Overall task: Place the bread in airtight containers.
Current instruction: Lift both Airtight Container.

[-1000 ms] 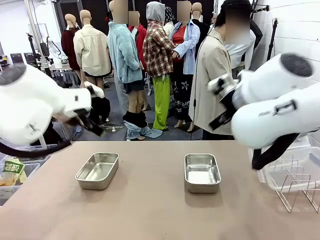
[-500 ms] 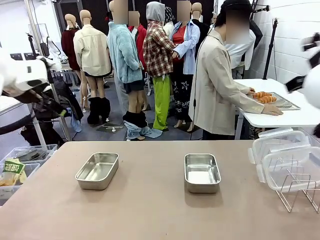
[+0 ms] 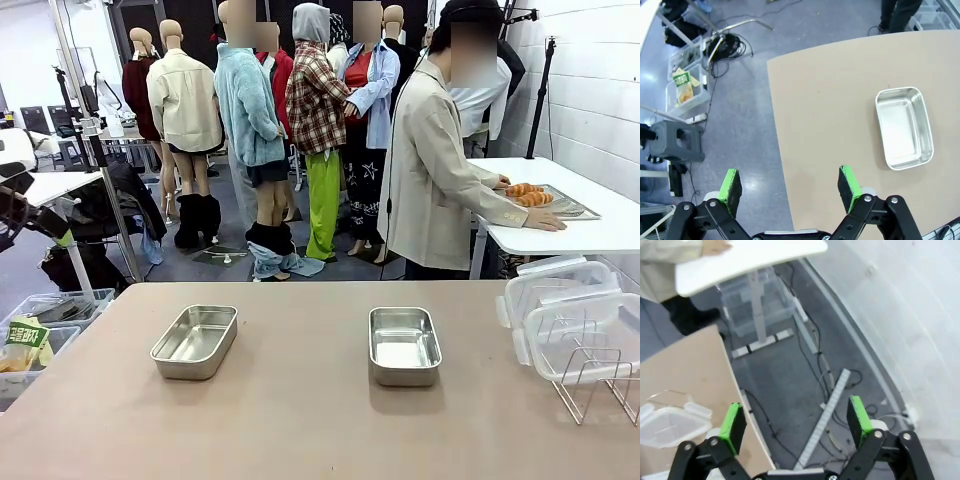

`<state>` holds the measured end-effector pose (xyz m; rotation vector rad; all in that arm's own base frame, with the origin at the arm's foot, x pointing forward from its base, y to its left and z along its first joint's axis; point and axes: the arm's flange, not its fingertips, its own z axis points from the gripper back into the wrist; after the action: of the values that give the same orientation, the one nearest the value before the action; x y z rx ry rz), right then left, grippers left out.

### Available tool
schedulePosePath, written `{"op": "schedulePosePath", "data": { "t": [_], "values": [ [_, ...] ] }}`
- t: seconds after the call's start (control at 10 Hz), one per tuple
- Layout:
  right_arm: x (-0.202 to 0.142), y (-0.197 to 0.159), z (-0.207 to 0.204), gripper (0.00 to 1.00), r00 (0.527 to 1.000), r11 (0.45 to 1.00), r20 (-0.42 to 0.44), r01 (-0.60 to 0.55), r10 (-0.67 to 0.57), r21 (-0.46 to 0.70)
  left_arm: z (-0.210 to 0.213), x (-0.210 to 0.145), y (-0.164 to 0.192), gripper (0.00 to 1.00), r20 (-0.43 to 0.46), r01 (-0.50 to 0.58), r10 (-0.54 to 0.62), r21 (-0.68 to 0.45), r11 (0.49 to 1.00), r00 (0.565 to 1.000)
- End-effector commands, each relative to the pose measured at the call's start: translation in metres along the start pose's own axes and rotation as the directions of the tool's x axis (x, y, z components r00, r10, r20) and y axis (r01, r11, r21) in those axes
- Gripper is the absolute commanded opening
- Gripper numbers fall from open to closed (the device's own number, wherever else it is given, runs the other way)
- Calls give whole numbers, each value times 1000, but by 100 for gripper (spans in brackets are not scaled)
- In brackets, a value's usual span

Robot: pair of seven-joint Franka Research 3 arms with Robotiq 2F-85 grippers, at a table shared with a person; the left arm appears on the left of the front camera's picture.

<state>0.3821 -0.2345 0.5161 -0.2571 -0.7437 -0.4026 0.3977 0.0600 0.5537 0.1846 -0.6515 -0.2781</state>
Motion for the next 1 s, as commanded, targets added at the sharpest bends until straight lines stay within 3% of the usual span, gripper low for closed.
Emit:
{"op": "schedulePosePath", "data": {
  "t": [0.0, 0.1, 0.9],
  "values": [
    [-7, 45, -6, 100, 999, 998, -13, -48, 48, 47, -12, 0, -9, 100, 21, -41, 40, 14, 999, 999],
    [0, 0, 0, 100, 1000, 1000, 0, 0, 0, 0, 0, 0, 0, 100, 0, 0, 0, 0, 1000, 1000],
    [0, 0, 0, 100, 1000, 1000, 0, 0, 0, 0, 0, 0, 0, 100, 0, 0, 0, 0, 1000, 1000]
  ]
}}
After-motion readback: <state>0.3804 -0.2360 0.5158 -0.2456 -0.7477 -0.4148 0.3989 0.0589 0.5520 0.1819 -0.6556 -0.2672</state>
